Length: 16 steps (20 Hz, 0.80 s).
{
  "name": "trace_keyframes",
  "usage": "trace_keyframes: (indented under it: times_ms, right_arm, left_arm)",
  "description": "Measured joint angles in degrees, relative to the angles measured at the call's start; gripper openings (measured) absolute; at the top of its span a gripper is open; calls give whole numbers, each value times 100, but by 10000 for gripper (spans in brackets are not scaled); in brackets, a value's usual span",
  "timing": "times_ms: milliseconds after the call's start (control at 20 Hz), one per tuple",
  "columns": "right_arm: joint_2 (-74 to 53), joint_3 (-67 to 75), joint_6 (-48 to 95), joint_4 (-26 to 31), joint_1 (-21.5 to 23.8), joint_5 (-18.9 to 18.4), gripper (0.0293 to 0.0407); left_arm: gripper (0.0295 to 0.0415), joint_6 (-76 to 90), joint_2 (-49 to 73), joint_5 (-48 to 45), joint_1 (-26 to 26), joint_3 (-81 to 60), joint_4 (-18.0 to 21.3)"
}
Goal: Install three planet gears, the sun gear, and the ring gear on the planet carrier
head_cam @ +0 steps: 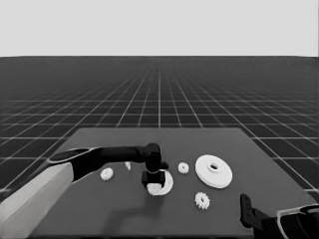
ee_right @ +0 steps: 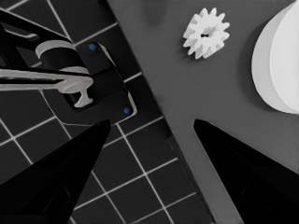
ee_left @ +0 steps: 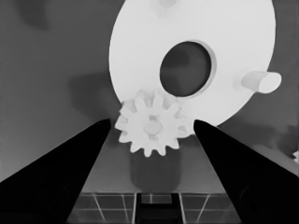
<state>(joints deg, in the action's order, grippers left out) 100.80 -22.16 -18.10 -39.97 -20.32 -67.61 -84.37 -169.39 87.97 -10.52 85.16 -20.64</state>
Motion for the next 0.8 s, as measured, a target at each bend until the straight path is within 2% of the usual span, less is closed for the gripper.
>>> trace_keyframes:
  times_ms: [200,300,400,700,750,800]
  right_arm:
    - [0,0,0,0,0,0,385]
    - [0,0,0,0,0,0,385]
    - [0,0,0,0,0,0,385]
    - [0,0,0,0,0,0,385]
    - [0,0,0,0,0,0,385]
    - [0,0,0,0,0,0,385]
  left_arm:
    - [385,0,0,0,0,0,0]
    - [385,-314,92,162,609,-443,605]
    - [385,-384,103,178,858,-530,842]
    - [385,-406,106,178,975,-557,966]
    - [385,553,1161,-26,1062,-1237,1070]
    - [385,1452,2355,-172,1121,-1205,1160]
